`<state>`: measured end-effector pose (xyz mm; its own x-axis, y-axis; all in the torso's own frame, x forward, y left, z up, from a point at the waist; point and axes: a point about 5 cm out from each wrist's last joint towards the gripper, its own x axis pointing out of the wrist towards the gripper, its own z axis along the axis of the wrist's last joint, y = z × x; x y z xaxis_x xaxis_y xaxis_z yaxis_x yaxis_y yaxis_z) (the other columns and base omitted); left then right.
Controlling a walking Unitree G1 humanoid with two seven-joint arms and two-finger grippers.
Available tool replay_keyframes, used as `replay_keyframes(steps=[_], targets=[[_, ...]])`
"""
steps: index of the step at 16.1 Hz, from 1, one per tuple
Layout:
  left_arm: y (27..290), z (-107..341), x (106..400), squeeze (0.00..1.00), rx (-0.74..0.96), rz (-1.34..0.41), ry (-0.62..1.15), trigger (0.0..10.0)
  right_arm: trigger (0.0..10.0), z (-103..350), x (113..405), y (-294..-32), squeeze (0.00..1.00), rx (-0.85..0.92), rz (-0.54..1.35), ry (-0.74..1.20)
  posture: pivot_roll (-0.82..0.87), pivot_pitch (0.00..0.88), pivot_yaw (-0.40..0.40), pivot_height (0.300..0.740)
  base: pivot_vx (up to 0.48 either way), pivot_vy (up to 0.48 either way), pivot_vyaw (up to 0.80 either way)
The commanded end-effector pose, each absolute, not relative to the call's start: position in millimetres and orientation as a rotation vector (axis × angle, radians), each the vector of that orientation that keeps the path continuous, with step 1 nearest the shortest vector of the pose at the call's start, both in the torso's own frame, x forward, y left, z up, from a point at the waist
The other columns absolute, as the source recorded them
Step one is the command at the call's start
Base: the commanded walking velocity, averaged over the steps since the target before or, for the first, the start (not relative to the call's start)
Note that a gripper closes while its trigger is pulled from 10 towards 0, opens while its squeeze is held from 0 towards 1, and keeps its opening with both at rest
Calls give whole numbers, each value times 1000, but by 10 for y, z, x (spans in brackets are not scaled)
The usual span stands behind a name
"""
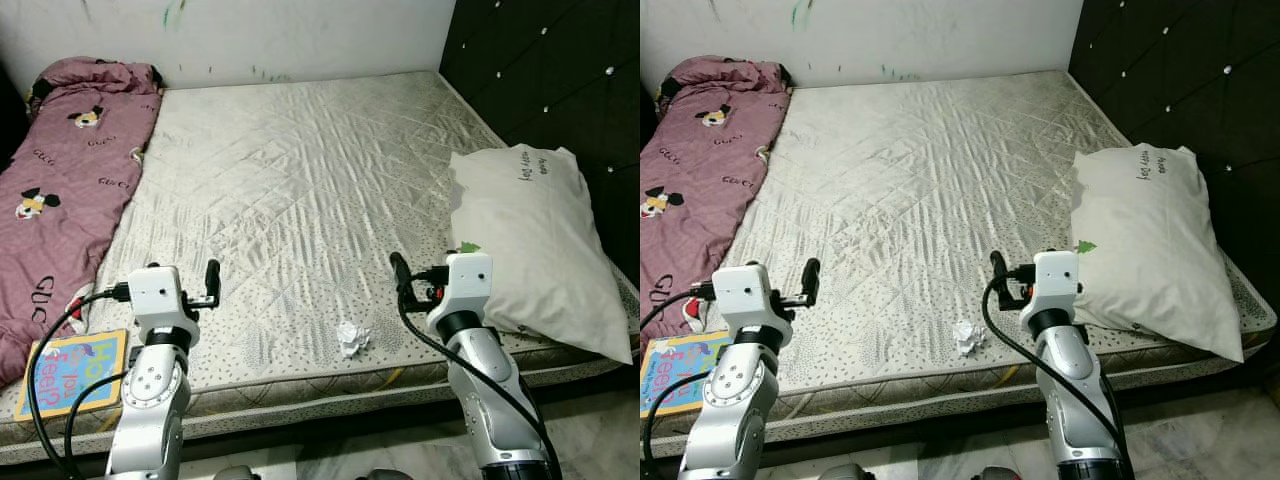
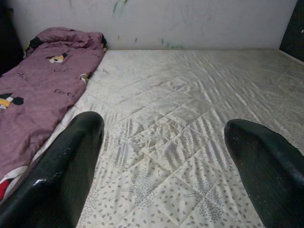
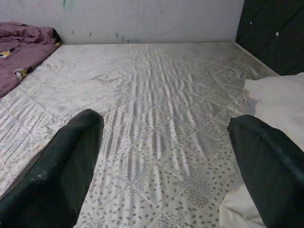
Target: Clean up the room
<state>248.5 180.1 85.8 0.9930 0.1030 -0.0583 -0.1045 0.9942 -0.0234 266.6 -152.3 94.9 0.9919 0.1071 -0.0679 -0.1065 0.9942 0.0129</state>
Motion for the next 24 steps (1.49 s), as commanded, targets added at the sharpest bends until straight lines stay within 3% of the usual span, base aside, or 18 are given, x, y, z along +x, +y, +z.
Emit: replay_keyframes(steps=[1,12,23,24], targets=[[1808,871,2482,0,-18,112,59,10000,10000,1016,2663,-1516,0,10,117,44,18,0,14,712,0,0,0],[1803,871,2485,0,-20,114,65,10000,10000,1026,2665,-1513,0,14,119,45,18,0,14,567,0,0,0],[1819,862,2475,0,-29,133,72,10000,10000,1023,2663,-1478,0,18,154,55,20,0,7,562,0,0,0],[1821,861,2474,0,-30,133,74,10000,10000,1027,2661,-1466,0,24,164,50,19,0,7,547,0,0,0]])
